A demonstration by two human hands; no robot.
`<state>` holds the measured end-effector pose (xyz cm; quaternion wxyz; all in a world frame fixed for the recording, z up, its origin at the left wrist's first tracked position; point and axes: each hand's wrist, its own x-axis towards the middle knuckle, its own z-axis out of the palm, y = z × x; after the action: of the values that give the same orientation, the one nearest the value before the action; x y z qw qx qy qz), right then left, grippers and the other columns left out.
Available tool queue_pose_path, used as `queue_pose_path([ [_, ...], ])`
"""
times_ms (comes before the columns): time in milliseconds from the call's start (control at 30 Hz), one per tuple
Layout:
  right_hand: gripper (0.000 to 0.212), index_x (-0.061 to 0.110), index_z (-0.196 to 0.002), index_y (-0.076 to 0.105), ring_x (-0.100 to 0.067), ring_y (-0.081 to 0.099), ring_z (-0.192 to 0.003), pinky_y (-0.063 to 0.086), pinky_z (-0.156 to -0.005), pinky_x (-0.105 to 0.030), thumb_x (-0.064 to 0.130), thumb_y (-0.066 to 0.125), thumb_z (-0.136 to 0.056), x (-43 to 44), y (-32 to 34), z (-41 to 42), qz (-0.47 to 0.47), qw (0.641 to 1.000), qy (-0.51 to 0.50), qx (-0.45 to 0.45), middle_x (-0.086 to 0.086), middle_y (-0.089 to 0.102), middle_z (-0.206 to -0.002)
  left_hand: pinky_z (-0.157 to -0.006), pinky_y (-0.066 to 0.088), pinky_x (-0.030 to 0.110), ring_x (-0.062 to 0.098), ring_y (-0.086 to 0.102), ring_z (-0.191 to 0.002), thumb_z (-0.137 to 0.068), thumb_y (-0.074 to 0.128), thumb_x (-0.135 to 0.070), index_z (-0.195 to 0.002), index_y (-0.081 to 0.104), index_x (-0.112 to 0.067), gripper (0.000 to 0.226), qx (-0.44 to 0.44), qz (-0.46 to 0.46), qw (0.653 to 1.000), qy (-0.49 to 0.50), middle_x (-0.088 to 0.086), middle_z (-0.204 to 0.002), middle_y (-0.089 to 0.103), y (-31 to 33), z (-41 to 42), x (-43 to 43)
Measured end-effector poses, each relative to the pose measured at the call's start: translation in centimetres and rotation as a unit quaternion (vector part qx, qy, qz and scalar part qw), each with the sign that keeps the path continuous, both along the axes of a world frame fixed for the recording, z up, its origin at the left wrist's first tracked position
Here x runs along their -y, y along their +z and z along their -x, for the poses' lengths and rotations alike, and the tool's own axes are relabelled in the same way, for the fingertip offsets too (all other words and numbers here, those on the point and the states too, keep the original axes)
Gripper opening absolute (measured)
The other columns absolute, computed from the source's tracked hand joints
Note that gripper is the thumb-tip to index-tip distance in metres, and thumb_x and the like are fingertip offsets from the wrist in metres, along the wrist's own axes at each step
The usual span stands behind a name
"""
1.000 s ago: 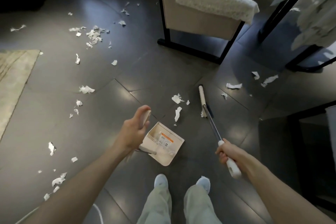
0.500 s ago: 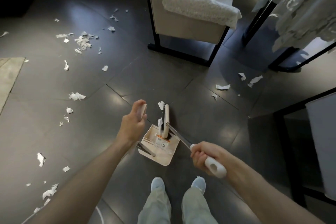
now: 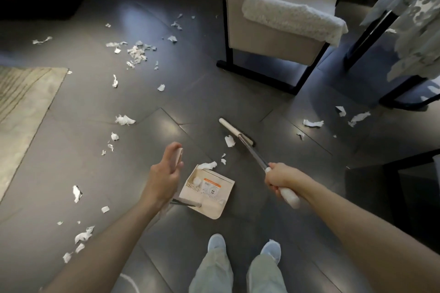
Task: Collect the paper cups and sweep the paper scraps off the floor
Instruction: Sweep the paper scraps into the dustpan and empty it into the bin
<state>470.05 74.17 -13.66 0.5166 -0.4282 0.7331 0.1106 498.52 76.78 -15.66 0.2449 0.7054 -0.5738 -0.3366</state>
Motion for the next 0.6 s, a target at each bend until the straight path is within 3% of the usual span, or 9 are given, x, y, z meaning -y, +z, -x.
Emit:
queue_pose_path([
  [67,0.061,0.009,-0.145,0.030,-0.024,0.059,-0.066,0.053,-0.064,-0.035,0.002,0.046,-0.087,1.5,-1.1,-0.3,0.004,0.995,0.082,-0.053,-0.012,0.060,-0.087,-0.058,0.052,0.041,0.023,0.058,-0.052,-0.095,0.053,-0.018,-0.117,0.039,-0.041,0.035,0.001,-0.001,1.000,0.003,0.010,-0.077,0.065,-0.5,-1.0,-0.1],
  [133,0.059,0.009,-0.146,0.029,-0.023,0.062,-0.073,0.051,-0.063,-0.031,0.004,0.043,-0.089,2.0,-2.2,-1.1,-0.003,0.987,0.139,-0.077,-0.013,0.063,-0.110,-0.060,0.048,0.033,0.023,0.061,-0.061,-0.094,0.054,-0.018,-0.122,0.044,-0.033,0.033,0.012,0.008,1.000,0.003,0.010,-0.081,0.067,-0.9,-1.8,0.0],
  [200,0.062,0.012,-0.149,0.022,-0.025,0.065,-0.093,0.051,-0.071,-0.029,0.008,0.040,-0.090,1.1,-3.5,-2.0,-0.015,0.979,0.181,-0.090,-0.013,0.057,-0.129,-0.054,0.039,0.028,0.017,0.057,-0.055,-0.094,0.054,-0.017,-0.123,0.046,-0.027,0.032,0.030,0.019,0.999,-0.001,0.007,-0.073,0.063,-1.0,-2.2,0.5],
  [267,0.069,0.014,-0.153,0.010,-0.028,0.063,-0.104,0.050,-0.076,-0.030,0.011,0.040,-0.090,-0.7,-4.4,-2.6,-0.037,0.976,0.196,-0.085,-0.014,0.054,-0.134,-0.055,0.036,0.028,0.024,0.056,-0.053,-0.093,0.055,-0.016,-0.123,0.048,-0.023,0.032,0.036,0.025,0.999,-0.002,0.006,-0.071,0.061,-0.9,-2.3,1.1],
  [333,0.077,0.020,-0.154,0.001,-0.027,0.063,-0.098,0.050,-0.072,-0.030,0.011,0.040,-0.088,-2.9,-4.2,-3.0,-0.059,0.977,0.195,-0.066,-0.015,0.053,-0.135,-0.058,0.041,0.031,0.028,0.054,-0.053,-0.093,0.055,-0.015,-0.125,0.048,-0.021,0.033,0.035,0.025,0.999,-0.004,0.008,-0.072,0.061,-0.8,-2.1,1.6],
  [400,0.080,0.025,-0.154,0.002,-0.020,0.061,-0.080,0.050,-0.061,-0.027,0.009,0.040,-0.085,-4.7,-3.1,-3.0,-0.074,0.979,0.186,-0.042,-0.012,0.054,-0.133,-0.058,0.047,0.034,0.024,0.054,-0.049,-0.093,0.054,-0.015,-0.125,0.048,-0.023,0.033,0.022,0.025,0.999,-0.003,0.012,-0.073,0.063,-0.7,-1.7,2.2],
  [467,0.081,0.029,-0.153,0.010,-0.014,0.058,-0.063,0.051,-0.054,-0.026,0.008,0.043,-0.082,-5.6,-1.4,-2.4,-0.095,0.982,0.163,-0.019,-0.009,0.059,-0.122,-0.057,0.043,0.031,0.015,0.053,-0.048,-0.094,0.053,-0.017,-0.124,0.047,-0.025,0.032,0.025,0.033,0.999,-0.011,0.012,-0.073,0.063,-0.7,-0.9,2.9],
  [600,0.078,0.035,-0.146,0.032,-0.011,0.046,-0.037,0.042,-0.043,-0.021,0.003,0.046,-0.076,-5.1,2.2,0.8,-0.112,0.992,0.039,0.052,-0.003,0.055,-0.062,-0.057,0.046,0.031,0.017,0.054,-0.051,-0.094,0.052,-0.019,-0.122,0.047,-0.028,0.030,0.025,0.041,0.998,-0.036,0.007,-0.072,0.059,-0.3,1.1,4.2],
])
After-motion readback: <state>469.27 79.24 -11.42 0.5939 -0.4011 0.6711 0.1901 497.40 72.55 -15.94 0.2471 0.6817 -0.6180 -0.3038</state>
